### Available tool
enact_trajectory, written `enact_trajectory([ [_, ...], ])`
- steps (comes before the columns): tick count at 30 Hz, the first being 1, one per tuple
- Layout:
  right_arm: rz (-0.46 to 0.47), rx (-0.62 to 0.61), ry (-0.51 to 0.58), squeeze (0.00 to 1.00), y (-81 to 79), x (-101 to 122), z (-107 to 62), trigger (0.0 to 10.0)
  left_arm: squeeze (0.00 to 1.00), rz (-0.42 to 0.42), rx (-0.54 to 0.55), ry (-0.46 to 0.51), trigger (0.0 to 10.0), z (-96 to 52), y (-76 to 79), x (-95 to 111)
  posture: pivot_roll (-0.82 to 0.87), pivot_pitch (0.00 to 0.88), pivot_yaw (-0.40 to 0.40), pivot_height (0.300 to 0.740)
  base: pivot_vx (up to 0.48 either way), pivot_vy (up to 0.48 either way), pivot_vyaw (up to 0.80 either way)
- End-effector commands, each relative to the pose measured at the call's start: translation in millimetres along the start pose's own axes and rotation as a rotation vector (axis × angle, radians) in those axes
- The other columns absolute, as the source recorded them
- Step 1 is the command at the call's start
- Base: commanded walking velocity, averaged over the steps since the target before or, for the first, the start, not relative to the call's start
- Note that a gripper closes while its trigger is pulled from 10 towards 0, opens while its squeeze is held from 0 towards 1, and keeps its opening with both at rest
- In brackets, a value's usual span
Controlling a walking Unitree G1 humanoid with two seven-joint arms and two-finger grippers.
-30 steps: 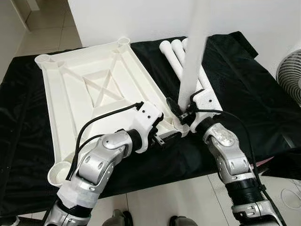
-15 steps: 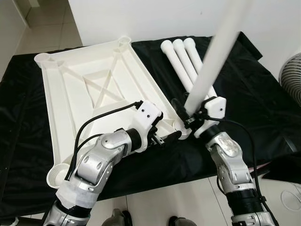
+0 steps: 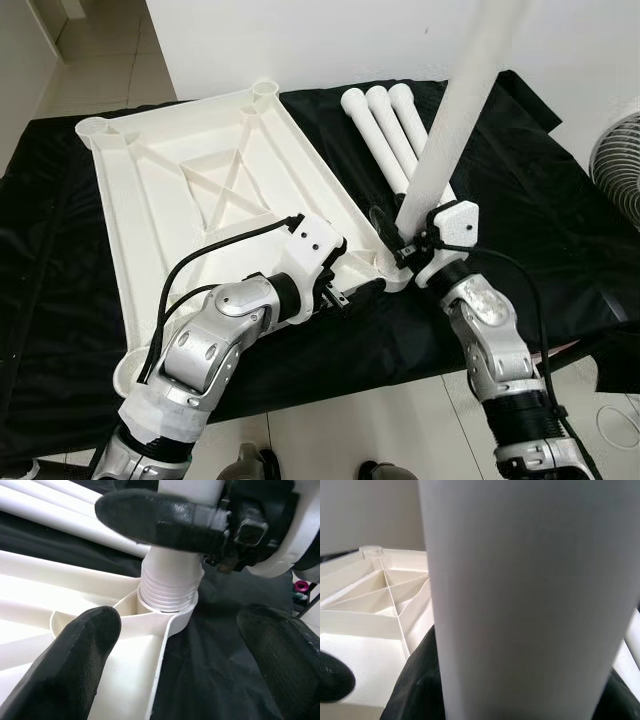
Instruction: Building children table
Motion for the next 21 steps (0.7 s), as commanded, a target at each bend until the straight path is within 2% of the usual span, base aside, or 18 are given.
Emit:
enact_trajectory([
  [1,0.007,-0.024,-0.209,0.00,3.1,-44.4,-16.7,10.0,0.00,-0.009,0.012,-0.008,10.0,-1.4,0.7,-1.9,-0.08,0.145,0.059,0.740,0.000,0.000,0.00],
  [8,0.020,-0.003,-0.214,0.00,-0.1,-46.4,-16.8,10.0,0.00,-0.011,0.017,-0.008,10.0,-2.1,0.1,-1.7,-0.08,0.146,0.058,0.740,0.000,0.000,0.00],
  [12,0.117,-0.054,-0.228,0.00,3.2,-51.3,-18.0,10.0,0.00,-0.009,0.020,-0.008,10.0,-2.5,-0.3,-1.6,-0.08,0.148,0.061,0.740,0.000,0.000,0.00],
  [14,0.117,-0.054,-0.228,0.00,3.2,-51.3,-18.0,10.0,0.00,-0.009,0.020,-0.008,10.0,-2.5,-0.3,-1.6,-0.08,0.148,0.061,0.740,0.000,0.000,0.00],
  [15,0.170,-0.089,-0.239,0.00,8.0,-52.7,-17.6,10.0,0.00,-0.006,0.019,-0.008,10.0,-2.2,-0.3,-1.4,-0.08,0.148,0.061,0.740,0.000,0.000,0.00],
  [18,0.192,-0.109,-0.243,0.00,11.9,-52.6,-17.2,10.0,0.00,-0.005,0.019,-0.008,10.0,-2.0,-0.8,-1.1,-0.09,0.148,0.062,0.740,0.000,0.000,0.00],
  [21,0.266,-0.149,-0.242,0.00,17.5,-53.1,-17.0,10.0,0.00,0.000,0.022,-0.008,10.0,-1.9,-2.1,-0.5,-0.08,0.146,0.062,0.740,0.000,0.000,0.00],
])
Point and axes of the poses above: a point about 5 cm out from each wrist's last joint towards the gripper, its own z axis pointing out of the wrist towards the gripper, its own x axis along the axis of the wrist's last joint, y = z × x, the point moved 2 cm from there along z, pointing out of the wrist towards the gripper, and after that the axes turned 5 degrees about z, right-handed, at the moved point
